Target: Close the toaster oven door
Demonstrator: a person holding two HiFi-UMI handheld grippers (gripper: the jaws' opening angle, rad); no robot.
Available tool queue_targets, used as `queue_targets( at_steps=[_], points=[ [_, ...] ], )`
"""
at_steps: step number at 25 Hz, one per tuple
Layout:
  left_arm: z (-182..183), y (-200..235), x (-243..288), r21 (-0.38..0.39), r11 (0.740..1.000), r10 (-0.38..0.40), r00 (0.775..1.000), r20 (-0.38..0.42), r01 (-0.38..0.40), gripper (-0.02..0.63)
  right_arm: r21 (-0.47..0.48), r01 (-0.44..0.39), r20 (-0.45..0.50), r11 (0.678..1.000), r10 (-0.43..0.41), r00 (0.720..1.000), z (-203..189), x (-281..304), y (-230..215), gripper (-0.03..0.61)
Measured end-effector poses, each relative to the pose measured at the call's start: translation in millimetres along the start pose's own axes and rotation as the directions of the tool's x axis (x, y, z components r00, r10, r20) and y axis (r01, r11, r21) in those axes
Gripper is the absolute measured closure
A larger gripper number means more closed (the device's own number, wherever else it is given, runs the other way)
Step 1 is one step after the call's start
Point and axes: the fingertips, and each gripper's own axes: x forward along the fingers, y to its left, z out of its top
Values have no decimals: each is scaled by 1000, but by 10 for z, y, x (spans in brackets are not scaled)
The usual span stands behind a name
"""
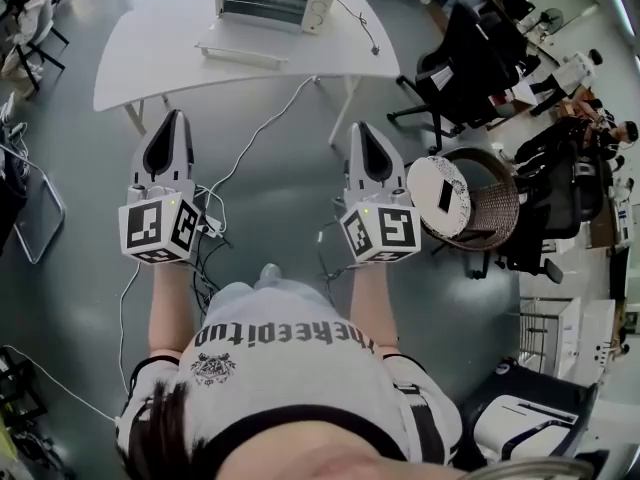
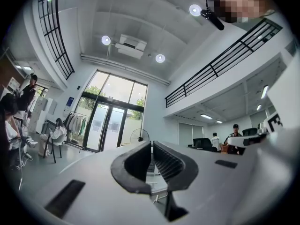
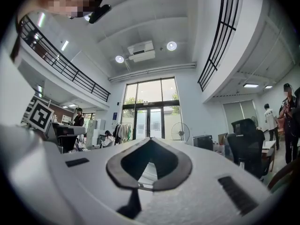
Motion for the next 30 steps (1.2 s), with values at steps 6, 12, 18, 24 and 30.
queue_targets(
  at_steps=[6,12,18,24,30],
  points=[
    [-32,-89,77,12,1000,15,1000,-2,-15,600,24,-35,3,999,35,999,-65,141,-118,574],
    [-107,-92,295,12,1000,10,1000,-11,-9,599,46,-31,-11,998,31,999,-171,321,-251,575],
    [-254,-2,747,-8,1000,-11,1000,-17,11,599,27,-11,-16,1000,12,1000,-229,696,-415,574],
    [-334,277,1378,-21,999,-36,999,-12,36,599,14,6,-15,1000,-6,1000,-279,1306,-488,574],
    [-330,606,2042,-31,997,-67,998,7,67,599,-6,30,-8,1000,-30,1000,-272,1970,-528,574]
  ],
)
